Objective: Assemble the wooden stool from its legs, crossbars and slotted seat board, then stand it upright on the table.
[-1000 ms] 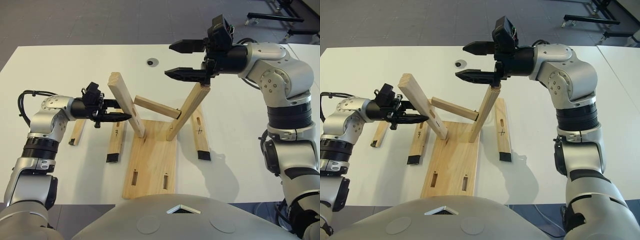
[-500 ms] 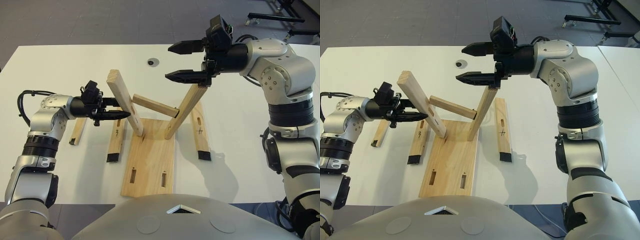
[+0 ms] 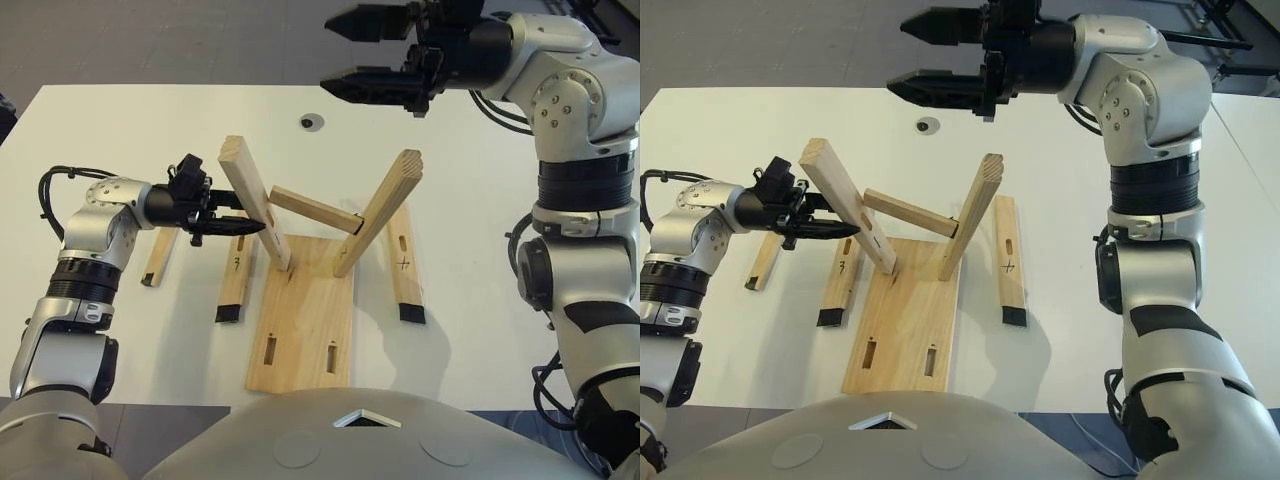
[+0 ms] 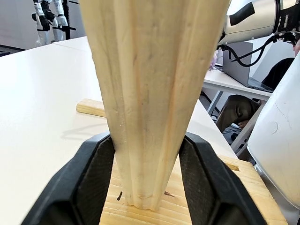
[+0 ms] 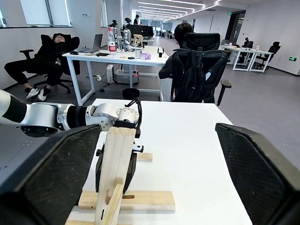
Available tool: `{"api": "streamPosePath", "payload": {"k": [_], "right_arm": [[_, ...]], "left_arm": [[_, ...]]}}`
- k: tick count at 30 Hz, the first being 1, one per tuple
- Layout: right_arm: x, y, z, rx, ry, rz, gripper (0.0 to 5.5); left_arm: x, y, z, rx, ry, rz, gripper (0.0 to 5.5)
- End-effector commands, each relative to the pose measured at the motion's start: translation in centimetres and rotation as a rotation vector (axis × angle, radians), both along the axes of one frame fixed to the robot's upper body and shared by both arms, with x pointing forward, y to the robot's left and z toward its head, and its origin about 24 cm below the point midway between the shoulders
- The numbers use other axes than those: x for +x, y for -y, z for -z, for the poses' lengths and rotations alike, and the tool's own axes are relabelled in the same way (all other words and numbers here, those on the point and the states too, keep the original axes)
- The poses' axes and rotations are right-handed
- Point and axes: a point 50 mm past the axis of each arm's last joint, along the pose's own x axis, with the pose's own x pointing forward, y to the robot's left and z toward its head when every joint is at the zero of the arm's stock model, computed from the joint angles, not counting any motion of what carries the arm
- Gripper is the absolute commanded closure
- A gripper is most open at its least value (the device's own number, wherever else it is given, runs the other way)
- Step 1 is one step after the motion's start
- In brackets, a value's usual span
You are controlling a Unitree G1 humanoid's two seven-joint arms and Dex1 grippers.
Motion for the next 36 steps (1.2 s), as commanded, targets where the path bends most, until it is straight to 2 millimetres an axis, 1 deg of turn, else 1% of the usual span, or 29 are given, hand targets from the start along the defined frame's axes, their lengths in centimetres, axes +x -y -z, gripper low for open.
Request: {"api": "streamPosePath", "payload": {"k": [1,3,5,8,11,16,21,26,29,36], "right_arm": [[1.2,-1.8,-1.4,-0.046,0.120,0.014,1.01],[1.9,-2.9,-0.8,-0.118,0.188,0.012,1.01],[2.4,-4.2,0.2,-0.208,0.262,-0.007,1.01],[3.0,-5.3,1.9,-0.327,0.338,-0.045,1.01],[3.0,-5.6,3.3,-0.427,0.381,-0.112,1.01],[2.3,-5.4,4.7,-0.542,0.399,-0.260,1.01],[1.5,-6.3,5.1,-0.562,0.394,-0.370,1.01],[1.1,-6.9,5.8,-0.582,0.404,-0.407,1.01],[1.4,-7.1,6.0,-0.583,0.427,-0.377,1.01],[2.2,-7.8,5.7,-0.561,0.467,-0.304,1.01]], "left_arm": [[-0.8,-0.8,2.9,0.225,-0.112,-0.012,3.46],[-0.8,-0.7,2.7,0.231,-0.108,0.001,3.46],[-0.7,-0.7,2.5,0.239,-0.104,0.011,3.46],[-0.6,-0.6,2.2,0.245,-0.100,0.022,3.46],[-0.4,-0.5,2.1,0.250,-0.096,0.029,3.46],[-0.3,-0.5,2.1,0.258,-0.096,0.033,3.46],[-0.2,-0.3,2.1,0.259,-0.093,0.036,3.46],[-0.1,-0.2,2.1,0.261,-0.094,0.040,3.46],[-0.1,-0.2,2.1,0.263,-0.096,0.043,3.46],[-0.1,-0.3,2.2,0.265,-0.102,0.040,3.46]]}}
